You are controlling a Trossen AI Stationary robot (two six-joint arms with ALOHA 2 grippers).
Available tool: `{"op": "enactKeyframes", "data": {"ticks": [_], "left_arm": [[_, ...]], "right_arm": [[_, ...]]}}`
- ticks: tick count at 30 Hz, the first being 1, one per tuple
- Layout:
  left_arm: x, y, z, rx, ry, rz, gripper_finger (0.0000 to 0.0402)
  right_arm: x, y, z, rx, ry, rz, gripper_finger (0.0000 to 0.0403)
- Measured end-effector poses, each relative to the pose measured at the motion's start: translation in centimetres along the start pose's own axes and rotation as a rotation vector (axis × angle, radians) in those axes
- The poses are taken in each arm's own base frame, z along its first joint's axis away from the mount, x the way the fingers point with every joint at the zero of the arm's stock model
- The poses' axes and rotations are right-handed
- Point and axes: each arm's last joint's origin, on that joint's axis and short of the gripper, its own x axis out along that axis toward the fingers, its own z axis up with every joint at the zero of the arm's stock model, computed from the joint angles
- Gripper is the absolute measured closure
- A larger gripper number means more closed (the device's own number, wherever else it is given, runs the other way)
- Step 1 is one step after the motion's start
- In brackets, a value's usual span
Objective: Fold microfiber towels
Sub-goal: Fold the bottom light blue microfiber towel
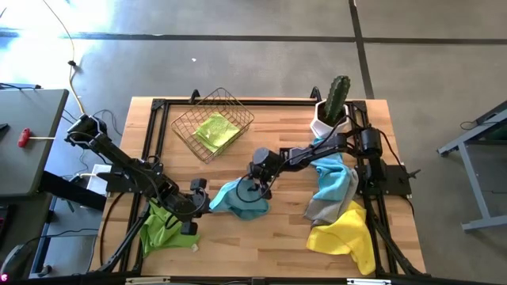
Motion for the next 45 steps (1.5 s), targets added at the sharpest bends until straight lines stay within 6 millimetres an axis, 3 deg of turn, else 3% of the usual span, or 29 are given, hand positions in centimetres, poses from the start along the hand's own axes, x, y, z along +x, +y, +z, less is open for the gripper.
{"op": "enactKeyframes", "data": {"ticks": [9, 11, 19, 28, 35, 45], "left_arm": [[0.0, 0.0, 0.0, -0.008, 0.002, 0.001, 0.0400], [0.0, 0.0, 0.0, -0.007, 0.004, 0.002, 0.0400], [0.0, 0.3, 0.0, -0.008, -0.019, 0.061, 0.0401], [0.2, 1.9, 0.8, 0.043, -0.041, 0.196, 0.0401], [-1.6, 3.5, 4.8, 0.189, -0.106, 0.344, 0.0401], [-7.0, 4.8, 9.7, 0.296, -0.070, 0.516, 0.0401]], "right_arm": [[0.0, -0.1, -0.8, 0.073, 0.076, -0.028, 0.0379], [-0.1, -0.1, -1.0, 0.123, 0.097, -0.047, 0.0396], [-0.7, 1.5, -0.9, 0.155, 0.148, -0.103, 0.0400], [-5.1, 6.6, 1.7, 0.092, 0.237, -0.370, 0.0402], [-8.5, 9.8, 3.4, 0.113, 0.263, -0.572, 0.0402], [-14.0, 13.1, 7.6, 0.015, 0.351, -0.812, 0.0403]]}}
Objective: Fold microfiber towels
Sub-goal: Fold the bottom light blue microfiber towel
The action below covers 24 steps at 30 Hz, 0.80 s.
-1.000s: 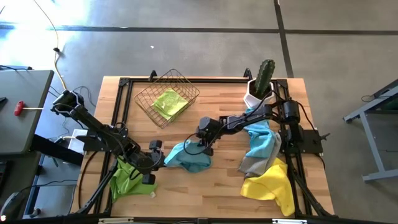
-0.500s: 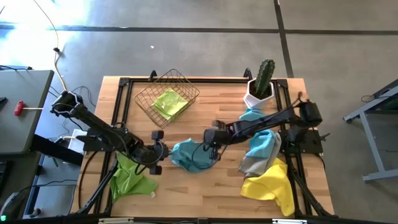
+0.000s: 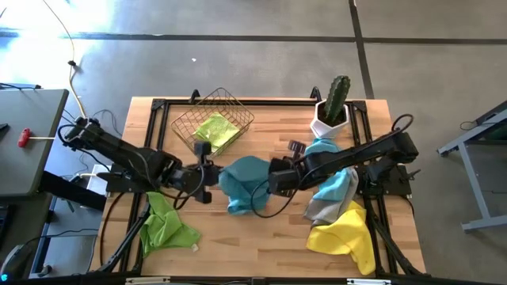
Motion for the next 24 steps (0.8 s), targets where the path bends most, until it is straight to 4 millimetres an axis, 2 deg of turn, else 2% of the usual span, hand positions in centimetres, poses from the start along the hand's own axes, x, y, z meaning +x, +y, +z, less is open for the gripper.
{"op": "enactKeyframes", "data": {"ticks": [6, 12, 15, 18, 22, 24], "left_arm": [[-2.2, 2.7, 1.6, 0.028, 0.016, 0.088, 0.0401], [-4.0, 5.5, 3.3, 0.089, -0.017, 0.182, 0.0401], [-4.7, 6.6, 3.9, 0.055, -0.040, 0.198, 0.0401], [-5.0, 6.8, 4.2, -0.008, -0.083, 0.058, 0.0401], [-5.2, 6.0, 4.5, 0.010, -0.150, -0.241, 0.0401], [-5.2, 6.0, 4.5, 0.031, -0.155, -0.253, 0.0401]], "right_arm": [[-3.7, -2.2, 1.1, -0.009, 0.004, -0.065, 0.0403], [-5.9, -4.3, 1.5, -0.053, 0.004, -0.155, 0.0403], [-6.6, -5.0, 1.8, -0.015, -0.013, -0.164, 0.0403], [-7.0, -4.9, 1.9, -0.040, 0.002, -0.088, 0.0403], [-7.3, -4.3, 1.7, -0.124, 0.065, 0.128, 0.0403], [-7.3, -4.4, 1.8, -0.119, 0.041, 0.074, 0.0403]]}}
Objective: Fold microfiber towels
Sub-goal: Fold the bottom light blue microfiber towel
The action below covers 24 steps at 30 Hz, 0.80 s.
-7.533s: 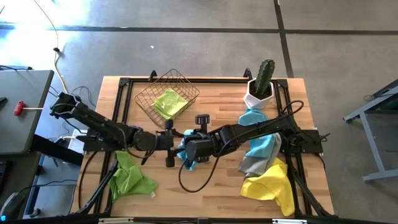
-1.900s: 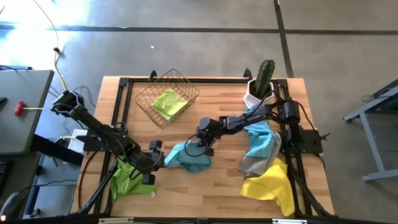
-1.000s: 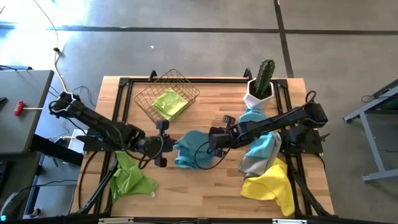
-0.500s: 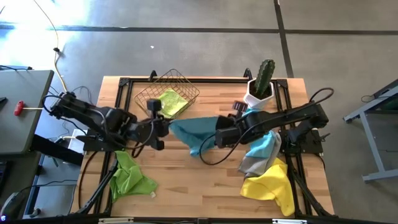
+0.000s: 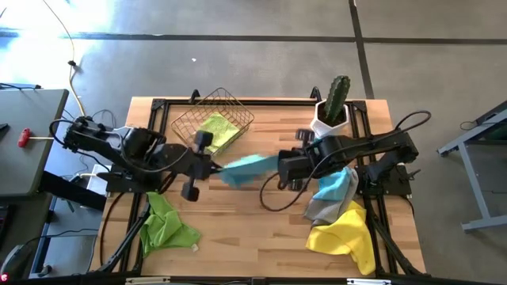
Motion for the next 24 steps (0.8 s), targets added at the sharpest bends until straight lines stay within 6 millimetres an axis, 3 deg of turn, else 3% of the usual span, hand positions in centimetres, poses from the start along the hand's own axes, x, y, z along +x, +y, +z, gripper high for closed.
{"op": "enactKeyframes", "data": {"ticks": [4, 6, 8, 10, 12, 14, 18, 21, 24], "left_arm": [[-0.2, 0.6, -0.1, -0.046, 0.060, 0.327, 0.0401], [-0.3, 0.8, -0.2, -0.108, 0.062, 0.400, 0.0401], [-0.2, 0.4, -0.1, -0.153, 0.033, 0.259, 0.0401], [-0.1, -0.3, 0.0, -0.130, -0.003, -0.005, 0.0401], [-0.1, -0.9, 0.2, -0.071, -0.033, -0.175, 0.0401], [-0.1, -0.9, 0.2, -0.051, -0.032, -0.153, 0.0401], [-0.3, -0.3, 0.1, -0.056, 0.020, 0.164, 0.0401], [-0.5, 0.1, 0.0, 0.023, 0.065, 0.353, 0.0401], [-0.5, 0.2, 0.0, 0.143, 0.099, 0.399, 0.0401]], "right_arm": [[-0.2, -0.7, 0.1, 0.134, -0.093, -0.288, 0.0403], [-0.2, -0.5, 0.2, 0.150, -0.081, -0.207, 0.0403], [-0.1, 0.3, 0.2, 0.069, -0.018, 0.040, 0.0403], [-0.3, 1.0, 0.2, -0.040, 0.011, 0.252, 0.0403], [-0.5, 1.4, 0.4, -0.095, -0.019, 0.281, 0.0403], [-0.5, 1.2, 0.4, -0.075, -0.048, 0.145, 0.0403], [-0.6, 0.4, 0.2, 0.001, -0.084, -0.137, 0.0403], [-0.8, 0.3, -0.1, -0.024, -0.085, -0.224, 0.0403], [-1.1, 0.6, -0.3, -0.081, -0.097, -0.276, 0.0403]]}}
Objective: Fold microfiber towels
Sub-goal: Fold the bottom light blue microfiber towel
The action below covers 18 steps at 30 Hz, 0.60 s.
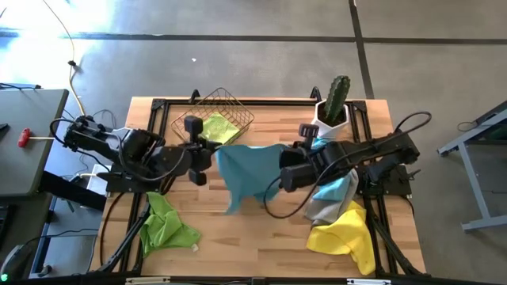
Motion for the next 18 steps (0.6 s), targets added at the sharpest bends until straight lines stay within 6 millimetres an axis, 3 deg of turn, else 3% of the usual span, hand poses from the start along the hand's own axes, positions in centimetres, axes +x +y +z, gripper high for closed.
{"op": "enactKeyframes", "data": {"ticks": [3, 8, 10, 18], "left_arm": [[0.0, -0.2, 0.1, 0.015, -0.029, -0.082, 0.0401], [0.2, -0.8, 0.2, -0.104, -0.112, -0.431, 0.0401], [0.2, -0.8, 0.0, -0.126, -0.107, -0.490, 0.0401], [0.7, -0.2, -0.8, -0.143, 0.019, -0.286, 0.0401]], "right_arm": [[-0.5, 0.4, -0.1, -0.050, -0.019, -0.014, 0.0403], [-1.6, 0.4, 0.0, -0.065, -0.057, -0.037, 0.0403], [-2.1, 0.1, 0.0, -0.056, -0.070, -0.048, 0.0403], [-3.4, -1.2, 0.4, -0.002, -0.122, -0.059, 0.0403]]}}
